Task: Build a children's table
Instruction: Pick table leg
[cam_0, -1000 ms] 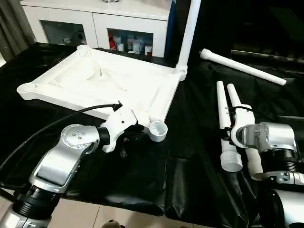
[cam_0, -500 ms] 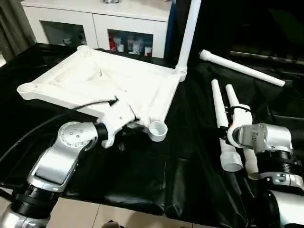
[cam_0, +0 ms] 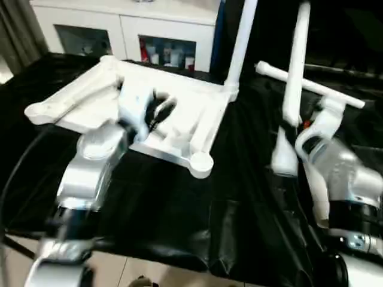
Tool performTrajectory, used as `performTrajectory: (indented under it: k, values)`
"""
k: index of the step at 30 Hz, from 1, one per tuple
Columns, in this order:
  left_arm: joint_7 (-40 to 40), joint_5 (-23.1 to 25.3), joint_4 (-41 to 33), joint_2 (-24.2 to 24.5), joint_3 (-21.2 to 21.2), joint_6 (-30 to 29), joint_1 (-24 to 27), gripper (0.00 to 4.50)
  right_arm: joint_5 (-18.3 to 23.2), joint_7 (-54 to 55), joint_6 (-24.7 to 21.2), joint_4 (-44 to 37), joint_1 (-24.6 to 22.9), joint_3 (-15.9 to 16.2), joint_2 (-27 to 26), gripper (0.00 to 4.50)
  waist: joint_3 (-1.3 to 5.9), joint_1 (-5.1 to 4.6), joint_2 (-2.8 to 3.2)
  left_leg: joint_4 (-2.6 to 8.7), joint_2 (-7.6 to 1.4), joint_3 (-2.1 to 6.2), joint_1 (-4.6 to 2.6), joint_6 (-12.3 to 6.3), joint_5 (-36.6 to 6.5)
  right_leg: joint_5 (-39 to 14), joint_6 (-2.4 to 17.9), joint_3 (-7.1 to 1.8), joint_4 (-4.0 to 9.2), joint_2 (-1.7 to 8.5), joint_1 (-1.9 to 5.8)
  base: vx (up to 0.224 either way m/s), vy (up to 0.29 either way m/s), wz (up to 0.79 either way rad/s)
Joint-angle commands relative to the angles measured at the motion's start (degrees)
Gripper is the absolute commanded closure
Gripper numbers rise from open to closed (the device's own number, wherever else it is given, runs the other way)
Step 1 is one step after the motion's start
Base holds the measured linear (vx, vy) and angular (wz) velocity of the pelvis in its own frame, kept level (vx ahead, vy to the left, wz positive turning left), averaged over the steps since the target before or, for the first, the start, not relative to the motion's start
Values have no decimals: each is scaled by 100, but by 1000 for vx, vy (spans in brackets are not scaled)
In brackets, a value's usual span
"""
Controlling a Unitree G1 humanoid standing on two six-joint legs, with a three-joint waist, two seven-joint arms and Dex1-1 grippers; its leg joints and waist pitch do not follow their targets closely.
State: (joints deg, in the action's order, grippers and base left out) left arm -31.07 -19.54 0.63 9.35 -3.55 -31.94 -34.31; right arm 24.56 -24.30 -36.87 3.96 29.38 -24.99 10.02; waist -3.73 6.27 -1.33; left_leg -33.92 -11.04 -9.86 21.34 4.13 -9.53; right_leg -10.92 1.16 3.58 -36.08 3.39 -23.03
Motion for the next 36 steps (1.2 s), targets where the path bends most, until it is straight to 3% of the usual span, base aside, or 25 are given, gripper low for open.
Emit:
performTrajectory:
  k: [1, 2, 4, 6, 7, 8, 10, 11, 13, 17, 20, 28, 32, 36]
  values:
    - [-130, -723, -225, -156, -123, -628, -277, 300, 590, -596, -7, -632, -68, 120, -25, 266, 459, 26, 31, 308, -161, 22, -74, -145, -876, -530, 1122, -275, 406, 415, 326, 0, 0, 0]
    - [-205, -1021, -208, -269, -152, -864, -419, 290, 857, -847, -81, -868, -162, 200, -41, 266, 453, 34, -1, 318, -153, 27, -55, -184, -850, -591, 1140, -256, 416, 410, 339, 0, 0, 0]
    - [-256, -1280, -128, -398, -168, -1052, -603, 284, 1073, -1155, -79, -1044, -275, 357, -24, 267, 429, 34, 1, 325, -150, 26, -56, -200, -918, -842, 1107, -254, 455, 406, 326, 0, 0, 0]
    - [-213, -1453, -18, -555, -222, -1206, -816, 281, 1219, -1470, -135, -1166, -349, 570, -1, 267, 405, 54, -86, 325, -136, 18, -44, -179, -973, -1330, 933, -251, 513, 422, 330, 0, 0, 0]
    - [-170, -1513, 56, -628, -247, -1266, -939, 264, 1293, -1597, -195, -1225, -364, 690, -5, 267, 403, 64, -88, 328, -137, 24, -44, -173, -979, -1454, 895, -246, 519, 431, 336, 0, 0, 0]
    - [-136, -1515, 117, -670, -252, -1282, -1032, 252, 1308, -1665, -225, -1253, -362, 787, -13, 267, 408, 79, -82, 327, -136, 32, -39, -161, -939, -1593, 809, -247, 529, 439, 334, 0, 0, 0]
    - [12, -1435, 274, -712, -321, -1387, -1210, 243, 1166, -1851, -183, -1206, -370, 1048, 15, 267, 402, 73, -142, 339, -143, 39, -27, -131, -941, -1701, 693, -242, 545, 429, 325, 0, 0, 0]
    - [51, -1388, 329, -713, -331, -1407, -1257, 236, 1108, -1901, -154, -1181, -371, 1133, 17, 267, 406, 96, -105, 335, -139, 43, -42, -108, -898, -1727, 644, -252, 553, 448, 310, 0, 0, 0]
    - [175, -1438, 428, -695, -386, -1552, -1359, 225, 1031, -2002, -84, -1162, -409, 1355, 39, 267, 400, 107, -118, 342, -147, 46, -41, -77, -872, -1705, 602, -253, 545, 440, 302, 0, 0, 0]
    - [229, -1665, 482, -645, -418, -1770, -1421, 217, 895, -2072, 131, -1104, -419, 1696, 70, 267, 432, 133, -103, 328, -154, 46, -27, -87, -651, -1161, 727, -257, 477, 439, 315, 0, 0, 0]
    - [290, -1589, 559, -657, -378, -1793, -1431, 217, 934, -2084, 118, -1123, -392, 1755, 67, 267, 433, 143, -75, 323, -150, 42, -27, -119, -639, -1021, 781, -261, 477, 432, 320, 0, 0, 0]
    - [661, -1643, 670, -794, -597, -1799, -1428, 248, 789, -2027, 258, -1035, -355, 1876, 119, 267, 427, 196, -124, 328, -160, 38, -25, -93, -681, -1173, 719, -259, 485, 452, 327, 0, 0, 0]
    - [606, -1889, 654, -793, -744, -1877, -1427, 261, 915, -2156, 232, -1027, -362, 1890, 151, 267, 428, 190, -121, 322, -155, 36, -24, -119, -638, -1153, 692, -261, 488, 441, 324, 0, 0, 0]
    - [-69, -1960, 832, -549, -633, -1777, -1416, 265, 1455, -2588, -246, -1218, -420, 1826, 279, 267, 426, 190, -110, 326, -141, 36, -30, -173, -620, -1191, 642, -259, 502, 423, 326, 0, 0, 0]
